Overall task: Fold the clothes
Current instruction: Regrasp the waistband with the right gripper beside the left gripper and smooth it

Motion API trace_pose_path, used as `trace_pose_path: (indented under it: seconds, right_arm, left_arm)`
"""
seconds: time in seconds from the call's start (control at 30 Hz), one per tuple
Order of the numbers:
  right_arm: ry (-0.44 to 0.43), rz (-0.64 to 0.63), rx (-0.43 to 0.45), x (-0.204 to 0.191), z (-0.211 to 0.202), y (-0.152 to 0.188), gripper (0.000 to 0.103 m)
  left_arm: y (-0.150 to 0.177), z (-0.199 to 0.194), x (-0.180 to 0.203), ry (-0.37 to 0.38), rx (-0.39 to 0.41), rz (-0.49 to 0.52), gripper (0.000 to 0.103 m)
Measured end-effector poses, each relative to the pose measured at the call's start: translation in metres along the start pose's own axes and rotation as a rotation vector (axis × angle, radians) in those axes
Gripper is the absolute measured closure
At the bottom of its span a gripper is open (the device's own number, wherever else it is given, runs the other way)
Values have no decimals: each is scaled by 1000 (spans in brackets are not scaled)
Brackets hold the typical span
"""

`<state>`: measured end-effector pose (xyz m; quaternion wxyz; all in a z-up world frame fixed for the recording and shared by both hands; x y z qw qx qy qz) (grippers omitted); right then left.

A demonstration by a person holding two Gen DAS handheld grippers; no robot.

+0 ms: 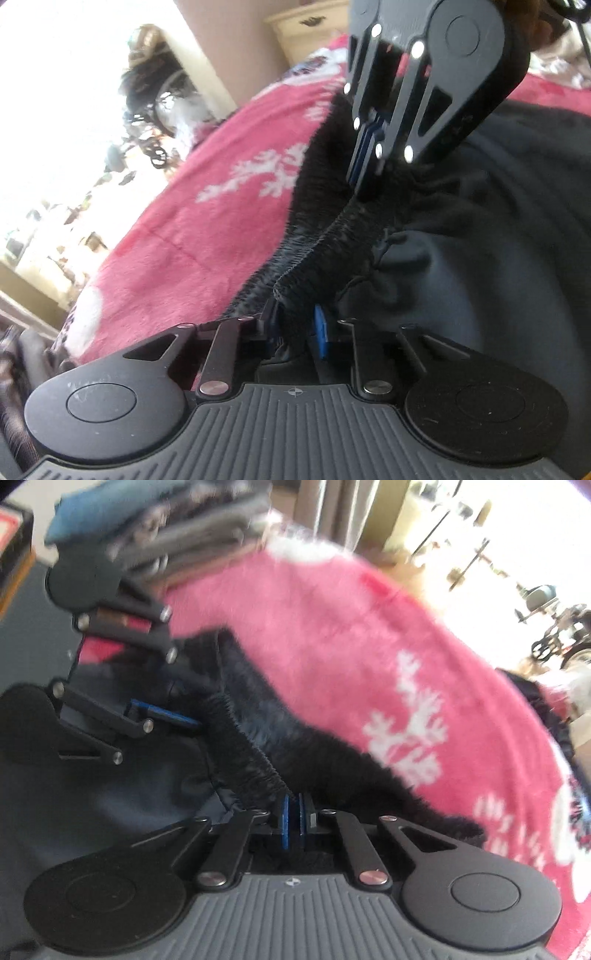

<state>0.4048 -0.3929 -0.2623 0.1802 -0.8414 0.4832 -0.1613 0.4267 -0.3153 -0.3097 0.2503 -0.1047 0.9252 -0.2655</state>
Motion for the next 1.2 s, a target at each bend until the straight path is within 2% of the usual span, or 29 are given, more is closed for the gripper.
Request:
trace_pose_path:
  seconds: [0.17,0.27,0.37,0.43,0.5,0.57,0.6,0.63,0.7,0.77,0.9,1.0,1.07,1.1,1.13,1.17,1.2]
  right_arm:
    - [77,-64,92,-7,-10,-19,100]
    - [109,-68,130,-8,-7,-34,100]
    - [145,-49,114,-6,19,-41,100]
    - [165,7,83,-4,42,-41,99]
    - [226,61,87,-2,54,-39,99]
    - [234,158,148,3,40,-37,90]
    - [212,214,204,5,23,-33,77]
    - [184,261,267,7,4,-27,60]
    - [173,328,372,15,-32,-9,49]
    - [210,369,382,32,-52,9,49]
    - [224,513,286,89,-48,44,48]
    - [165,622,213,124,-27,56,48]
    - [91,693,166,136,-10,58,48]
    - [68,727,157,139,-5,59,52]
    - [68,756,170,141,-4,61,72]
    - [67,785,182,143,-3,63,87]
    - [67,813,195,145,-2,64,96]
  left_arm:
    - [2,-13,-16,-72,22,-74,91]
    - [2,-10,-30,-122,0,-110,91]
    - [4,10,-30,-144,-66,-111,88]
    - [7,25,-19,-154,-114,-79,86]
    - [9,21,-18,-168,-113,-76,86]
    - [11,16,-18,-182,-107,-78,85]
    - [12,13,-19,-189,-103,-79,80]
    - [13,10,-19,-196,-100,-80,77]
    - [14,5,-19,-210,-93,-81,69]
    - [17,-3,-21,-217,-83,-96,62]
    - [24,-21,-22,-191,-61,-170,57]
    - [31,-25,-15,-176,-75,-196,56]
    - [39,-21,-11,-170,-102,-209,56]
    - [42,-19,-9,-169,-113,-216,56]
    - [45,-17,-6,-168,-122,-224,56]
    - [46,-17,-5,-173,-124,-230,56]
    - [48,-18,-4,-178,-123,-237,56]
Point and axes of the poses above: each gripper's, at about its wrist camera, not at the fingertips, and z roughly the way its jaws point, x to its right, y to its underside, the point moved 5 cm from there along z, roughly the way its jaws point, and after that the axes turned 4 degrees about z, right-handed, at the moved point
